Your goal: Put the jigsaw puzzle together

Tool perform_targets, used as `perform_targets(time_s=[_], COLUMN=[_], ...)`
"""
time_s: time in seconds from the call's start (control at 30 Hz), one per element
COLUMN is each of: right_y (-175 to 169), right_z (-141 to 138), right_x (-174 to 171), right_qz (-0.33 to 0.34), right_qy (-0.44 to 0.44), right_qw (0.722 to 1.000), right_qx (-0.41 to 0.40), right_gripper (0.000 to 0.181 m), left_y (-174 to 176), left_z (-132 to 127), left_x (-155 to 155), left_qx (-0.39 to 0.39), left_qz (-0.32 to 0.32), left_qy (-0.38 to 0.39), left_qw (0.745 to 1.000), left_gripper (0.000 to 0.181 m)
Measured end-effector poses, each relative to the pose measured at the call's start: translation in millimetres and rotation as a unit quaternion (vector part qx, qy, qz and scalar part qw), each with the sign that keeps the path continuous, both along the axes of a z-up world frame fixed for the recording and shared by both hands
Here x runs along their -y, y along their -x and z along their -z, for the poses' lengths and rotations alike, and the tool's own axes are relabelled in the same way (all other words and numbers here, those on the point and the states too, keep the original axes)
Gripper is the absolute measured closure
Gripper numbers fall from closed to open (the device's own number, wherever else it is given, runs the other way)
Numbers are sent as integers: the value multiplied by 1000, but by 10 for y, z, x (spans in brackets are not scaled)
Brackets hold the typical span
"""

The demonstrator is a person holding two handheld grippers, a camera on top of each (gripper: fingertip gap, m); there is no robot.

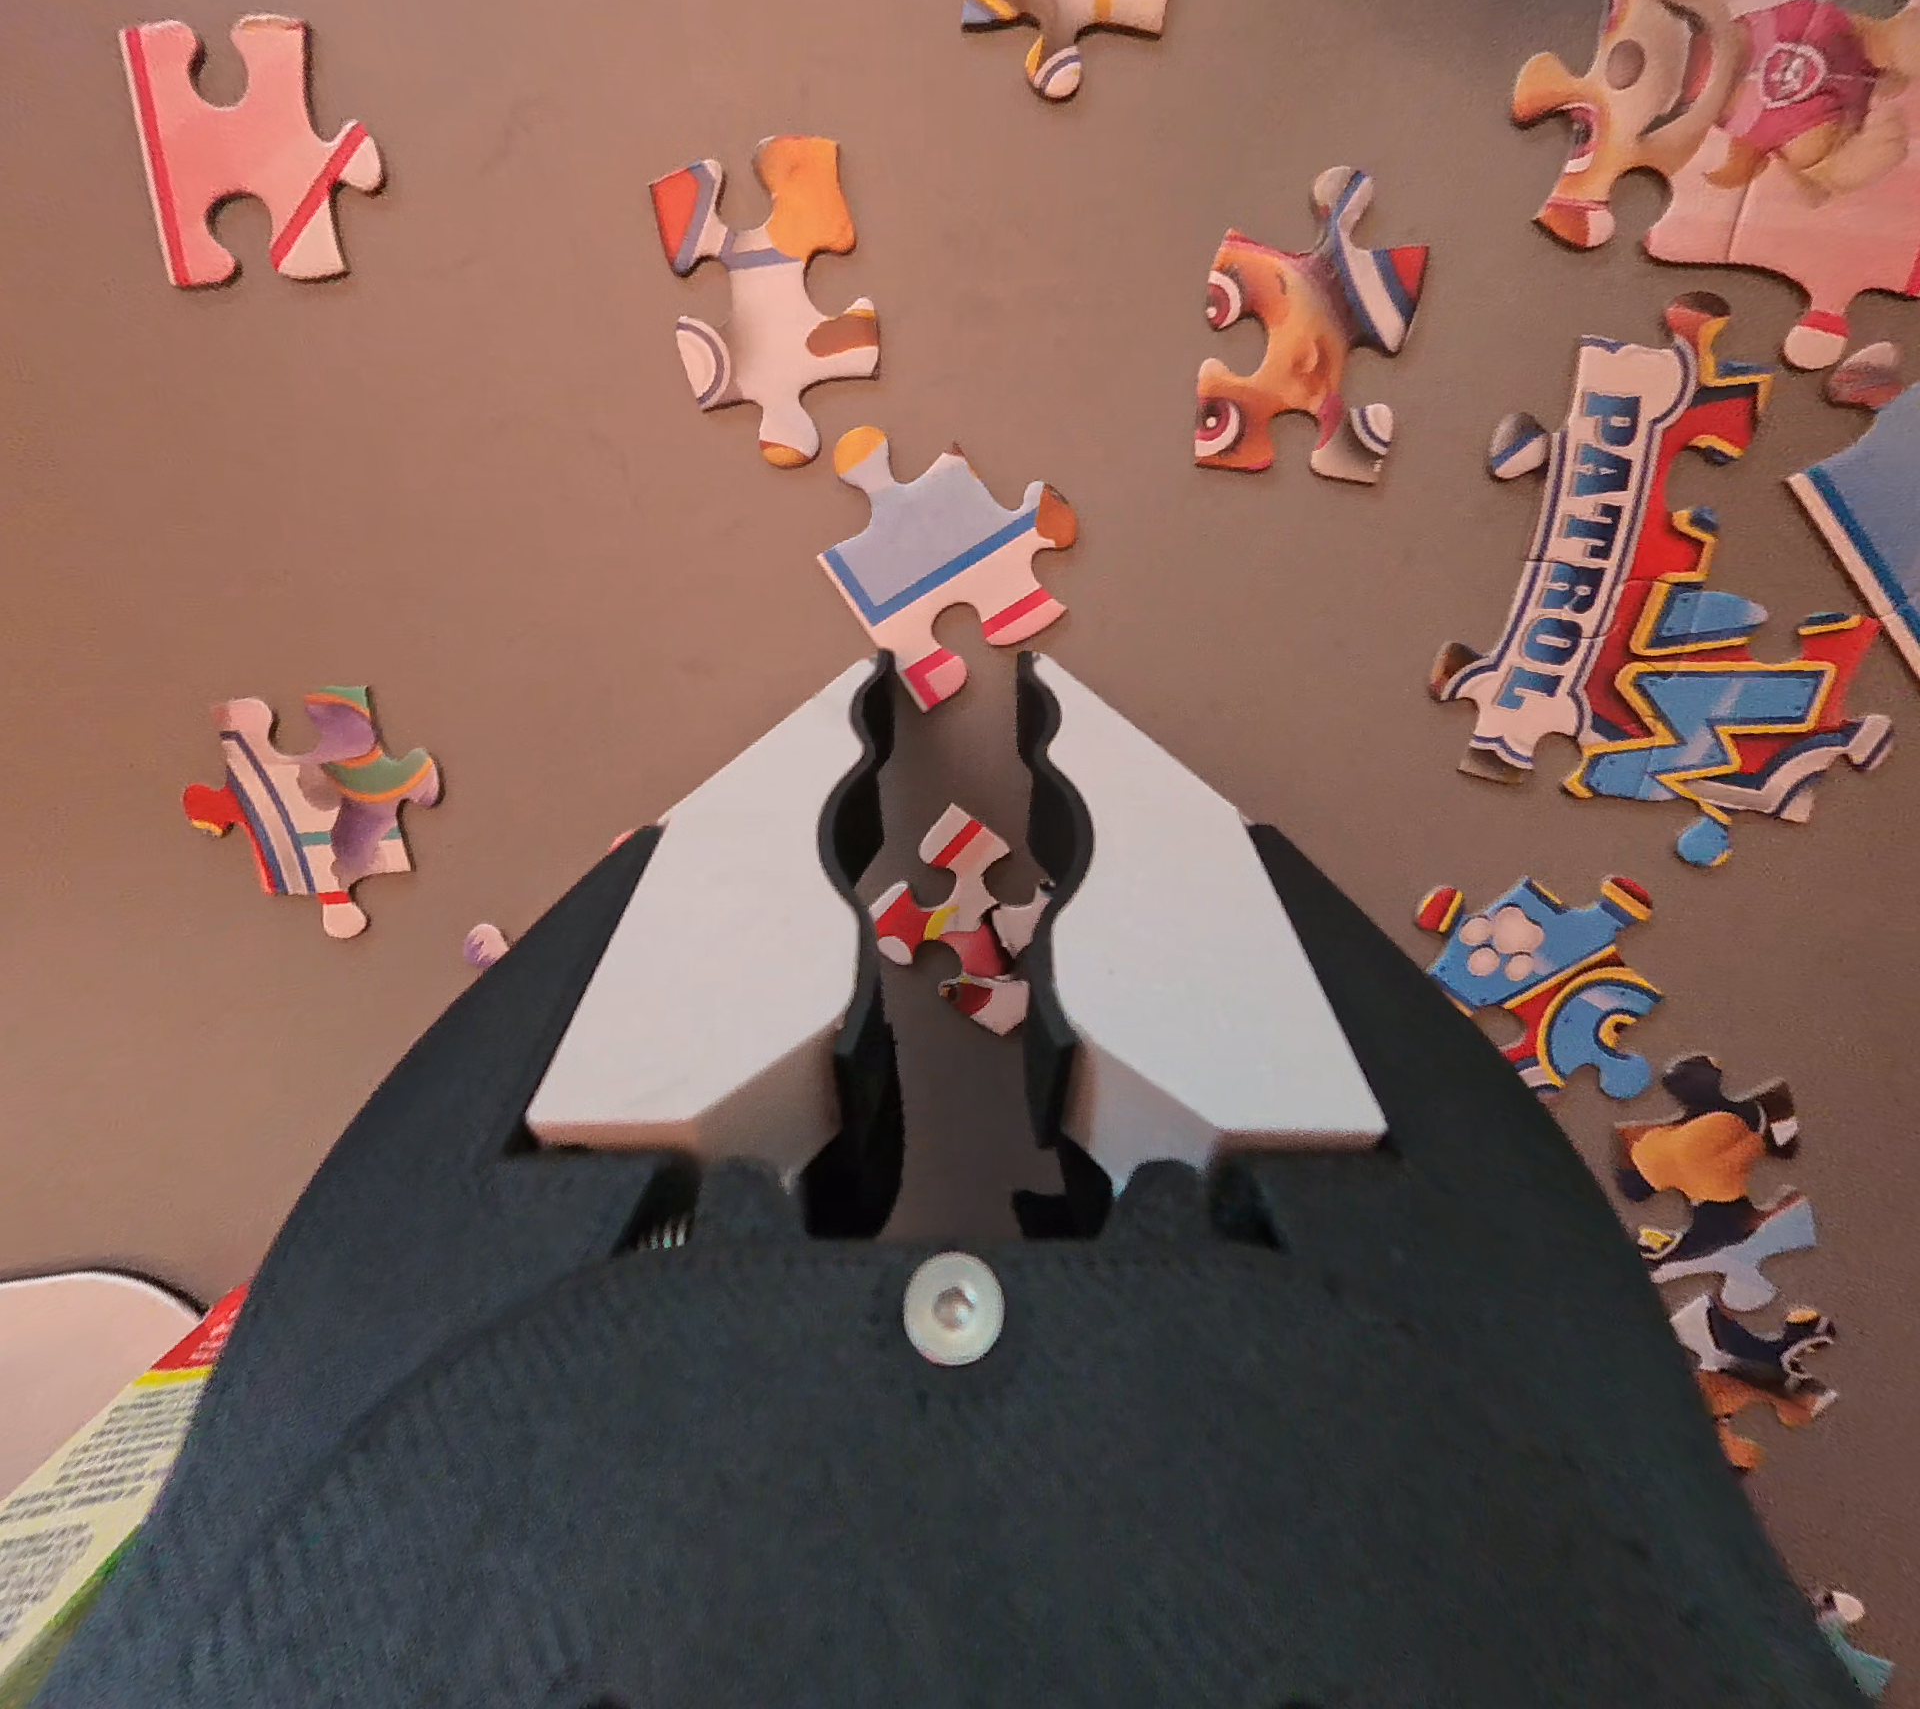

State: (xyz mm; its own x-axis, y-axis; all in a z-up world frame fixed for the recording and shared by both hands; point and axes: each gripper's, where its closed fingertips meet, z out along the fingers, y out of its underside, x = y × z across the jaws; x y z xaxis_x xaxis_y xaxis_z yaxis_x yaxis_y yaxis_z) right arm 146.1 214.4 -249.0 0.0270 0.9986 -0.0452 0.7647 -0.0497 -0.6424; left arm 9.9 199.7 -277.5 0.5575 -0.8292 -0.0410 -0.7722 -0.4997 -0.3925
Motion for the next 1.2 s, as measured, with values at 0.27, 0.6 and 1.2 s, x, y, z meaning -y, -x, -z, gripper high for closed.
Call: perform_targets(time_s=[0.27,0.6,1.2], right_y=[176,261,107], right_z=[-32,-4,-10], right_x=[85,130,79], right_qz=[-16,-17,-1], right_qy=[-10,-14,-1], right_qw=[1000,1000,1000], right_qx=[-5,-3,-18], right_gripper=[163,163,165], left_y=[-71,-310,578], left_z=[-191,6,-14], left_x=[-265,-619,-1184], left_qx=[7,-2,-56], left_qz=[13,10,-165], left_qy=[-26,-18,-32], left_qw=[1000,1000,984], left_gripper=[154,154,159])
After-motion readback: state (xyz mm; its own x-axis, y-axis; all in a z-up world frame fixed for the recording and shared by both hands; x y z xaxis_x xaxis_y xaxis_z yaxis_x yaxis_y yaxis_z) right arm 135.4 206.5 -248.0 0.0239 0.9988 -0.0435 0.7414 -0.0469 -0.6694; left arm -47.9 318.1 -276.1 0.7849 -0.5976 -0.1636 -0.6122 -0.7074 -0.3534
